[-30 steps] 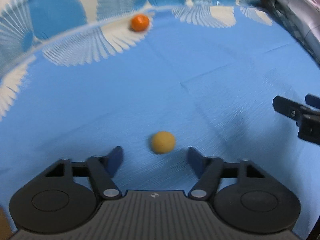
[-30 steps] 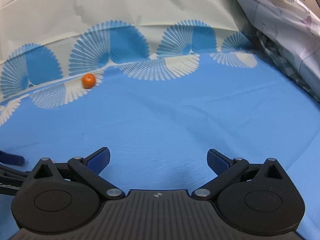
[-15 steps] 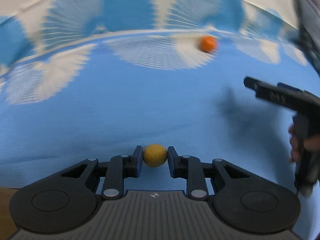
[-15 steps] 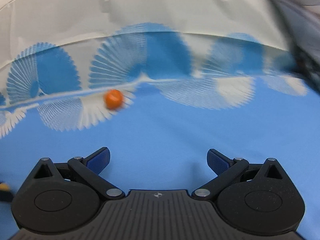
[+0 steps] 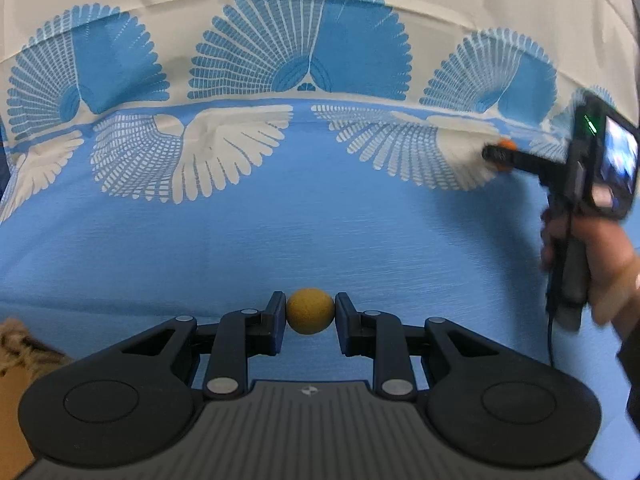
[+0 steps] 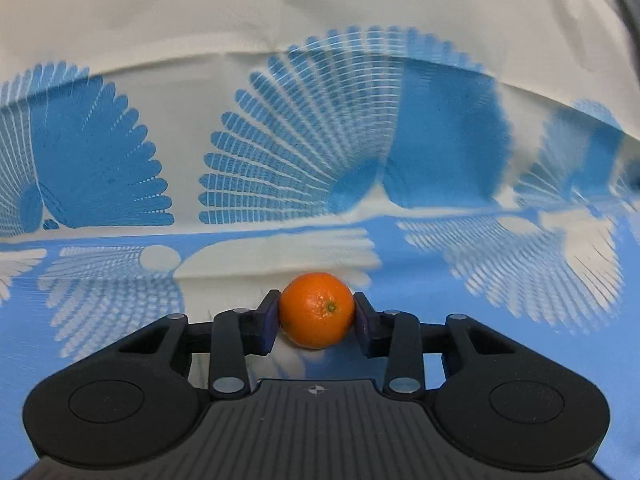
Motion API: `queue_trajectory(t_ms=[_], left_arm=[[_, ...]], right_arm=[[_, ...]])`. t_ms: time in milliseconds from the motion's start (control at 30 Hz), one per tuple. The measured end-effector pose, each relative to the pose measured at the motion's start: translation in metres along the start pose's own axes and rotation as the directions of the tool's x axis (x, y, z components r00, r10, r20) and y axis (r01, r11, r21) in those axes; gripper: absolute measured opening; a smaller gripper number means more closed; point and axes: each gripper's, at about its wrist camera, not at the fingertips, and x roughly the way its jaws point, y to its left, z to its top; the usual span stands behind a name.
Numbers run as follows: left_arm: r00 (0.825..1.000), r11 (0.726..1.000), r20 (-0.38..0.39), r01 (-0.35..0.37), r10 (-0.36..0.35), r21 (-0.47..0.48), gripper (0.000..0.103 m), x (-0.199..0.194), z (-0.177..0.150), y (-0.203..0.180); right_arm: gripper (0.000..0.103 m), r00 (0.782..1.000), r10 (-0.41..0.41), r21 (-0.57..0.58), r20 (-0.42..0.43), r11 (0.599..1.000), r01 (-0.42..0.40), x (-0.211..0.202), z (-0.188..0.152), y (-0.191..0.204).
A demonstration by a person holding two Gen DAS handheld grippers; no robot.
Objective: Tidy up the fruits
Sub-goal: 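Carry the tan fruit and orange fruit with both tools over the box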
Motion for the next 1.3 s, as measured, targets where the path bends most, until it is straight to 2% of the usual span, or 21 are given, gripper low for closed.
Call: queue_trajectory(t_ms=[133,233,400,500,633,833,1000,1133,1300], left_arm=[[0.999,0.999,0.012,0.049,-0.049,-0.007,0.029,-0.039,-0.013,-0.002],[0.997,0.997,0.022,0.072,-0.072,0.008,0.029,-0.077,-0.029,0.000],[0.997,0.998,0.046,0.055,-0.056,0.018,0.029,-0.149,-0.067,0.017],[0.998,0.999,0.038,0.052,-0.052,0.009,0.029,-0.190,-0.092,0.035],[0.998,0.999,0.060,0.031,-0.032,0.015,0.029,-0.244,-0.124,0.064],[0.998,1.000,0.069,0.004,-0.004,-0.013,0.029,-0.310,-0.181,0.115],[0.997,0.997,0.065,-0.030,0.035,-0.066,0.029,-0.348,-0.228,0.156],[0.995,0.992,0.073,-0.060,0.068,-0.109,0.029,-0.368,-0.262,0.185],[0.992,0.981,0.067,-0.099,0.111,-0.166,0.029,-0.381,-0.287,0.213]], right_arm=[[0.039,0.999,0.030,0.028,0.037,0.999,-0.031,-0.083,-0.020,-0.013],[0.039,0.998,0.063,0.037,0.023,0.997,-0.064,-0.153,-0.040,-0.020],[0.039,0.993,0.118,0.068,-0.018,0.991,-0.117,-0.273,-0.075,-0.017],[0.039,0.989,0.149,0.052,-0.014,0.988,-0.148,-0.345,-0.101,0.012],[0.039,0.975,0.221,0.056,-0.021,0.974,-0.219,-0.415,-0.126,0.055],[0.040,0.935,0.352,-0.039,-0.030,0.935,-0.353,-0.490,-0.153,0.125],[0.040,0.892,0.450,-0.138,-0.046,0.881,-0.452,-0.541,-0.174,0.176],[0.040,0.879,0.473,-0.196,-0.057,0.858,-0.474,-0.564,-0.186,0.203],[0.040,0.875,0.480,-0.240,-0.062,0.844,-0.480,-0.586,-0.198,0.222]])
